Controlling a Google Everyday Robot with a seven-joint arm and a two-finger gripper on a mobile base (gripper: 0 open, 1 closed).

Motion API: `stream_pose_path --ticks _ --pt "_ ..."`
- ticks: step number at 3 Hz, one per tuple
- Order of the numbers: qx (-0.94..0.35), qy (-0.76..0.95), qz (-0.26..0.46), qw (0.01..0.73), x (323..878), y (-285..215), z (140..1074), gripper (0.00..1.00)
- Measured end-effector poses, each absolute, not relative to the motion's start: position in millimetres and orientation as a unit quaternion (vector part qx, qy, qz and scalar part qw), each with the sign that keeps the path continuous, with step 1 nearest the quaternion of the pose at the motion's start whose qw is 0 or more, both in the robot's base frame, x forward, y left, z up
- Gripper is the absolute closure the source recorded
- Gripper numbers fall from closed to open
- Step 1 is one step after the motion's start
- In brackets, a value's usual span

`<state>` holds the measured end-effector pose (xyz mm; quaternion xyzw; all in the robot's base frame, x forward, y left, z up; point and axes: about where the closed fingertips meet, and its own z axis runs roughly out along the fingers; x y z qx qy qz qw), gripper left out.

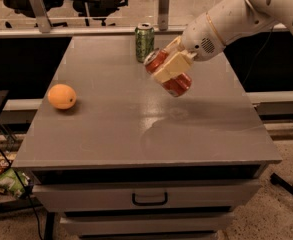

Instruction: Place coke can upright

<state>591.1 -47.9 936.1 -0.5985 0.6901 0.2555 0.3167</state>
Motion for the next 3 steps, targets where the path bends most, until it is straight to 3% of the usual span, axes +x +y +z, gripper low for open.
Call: stream_pose_path --ticks 1,3 --pt "-0.569 0.653 0.304 0.397 594.6 -51.2 937.8 1.0" --pt "-0.543 0.599 0.34 0.48 594.4 -60.9 928.0 1.0"
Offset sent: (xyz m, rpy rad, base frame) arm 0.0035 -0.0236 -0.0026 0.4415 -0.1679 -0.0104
